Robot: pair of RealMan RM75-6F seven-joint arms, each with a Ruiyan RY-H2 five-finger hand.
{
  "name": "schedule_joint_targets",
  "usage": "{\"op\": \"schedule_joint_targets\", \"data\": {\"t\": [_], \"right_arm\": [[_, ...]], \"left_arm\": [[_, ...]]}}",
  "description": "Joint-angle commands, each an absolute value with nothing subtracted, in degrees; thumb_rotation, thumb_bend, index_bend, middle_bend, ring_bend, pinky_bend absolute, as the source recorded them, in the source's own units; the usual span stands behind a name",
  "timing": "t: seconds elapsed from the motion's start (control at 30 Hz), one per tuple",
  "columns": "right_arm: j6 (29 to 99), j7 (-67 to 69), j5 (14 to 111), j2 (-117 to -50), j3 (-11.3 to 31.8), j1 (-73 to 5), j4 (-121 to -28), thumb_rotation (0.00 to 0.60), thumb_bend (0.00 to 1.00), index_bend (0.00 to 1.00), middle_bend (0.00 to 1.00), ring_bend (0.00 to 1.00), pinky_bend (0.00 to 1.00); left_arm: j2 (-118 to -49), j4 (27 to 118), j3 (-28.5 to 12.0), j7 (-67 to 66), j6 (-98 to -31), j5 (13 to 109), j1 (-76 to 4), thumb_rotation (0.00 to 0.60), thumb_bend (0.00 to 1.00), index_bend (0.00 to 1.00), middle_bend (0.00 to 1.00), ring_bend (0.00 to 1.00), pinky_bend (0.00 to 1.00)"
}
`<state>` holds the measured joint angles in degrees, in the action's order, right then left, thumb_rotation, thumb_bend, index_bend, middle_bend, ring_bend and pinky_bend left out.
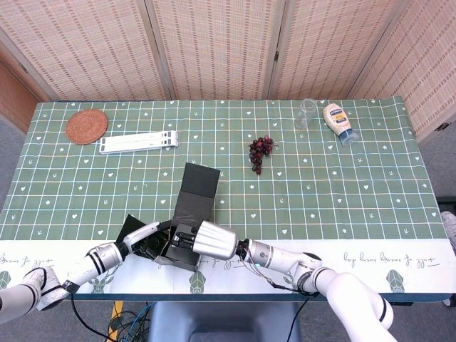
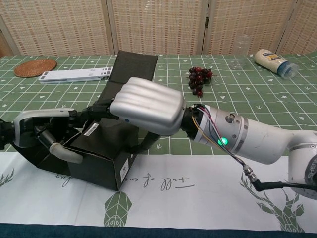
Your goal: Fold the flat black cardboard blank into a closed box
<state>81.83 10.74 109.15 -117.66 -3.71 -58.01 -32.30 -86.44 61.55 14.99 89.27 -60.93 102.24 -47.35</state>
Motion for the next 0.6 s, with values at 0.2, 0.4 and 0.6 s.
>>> {"op": "schedule_joint_targets", "data": {"t": [0.2,0.4,0.6], "right_arm": [[81.82,12.41,109.27,-117.67,-4.50,-58.72,-31.49,0.600,0.10,0.31,0.41,0.78,1.00],[80.63,12.71,109.33,-117.15,-5.07,-59.52,-31.91,0.600,0.14,0.34,0.43,0.79,1.00],[79.27,12.96,109.55,-116.09,-5.67,-60.51,-33.34,0.600,0.16,0.35,0.44,0.79,1.00]], "left_arm": [[-86.75,61.00,15.49,89.84,-61.92,102.59,-47.51,0.600,0.13,0.13,0.18,0.63,0.87],[-87.07,60.50,15.82,90.33,-62.14,102.57,-47.62,0.600,0.13,0.12,0.17,0.63,0.87],[-87.31,60.10,16.07,90.66,-62.41,102.49,-47.61,0.600,0.13,0.10,0.16,0.62,0.86]]}}
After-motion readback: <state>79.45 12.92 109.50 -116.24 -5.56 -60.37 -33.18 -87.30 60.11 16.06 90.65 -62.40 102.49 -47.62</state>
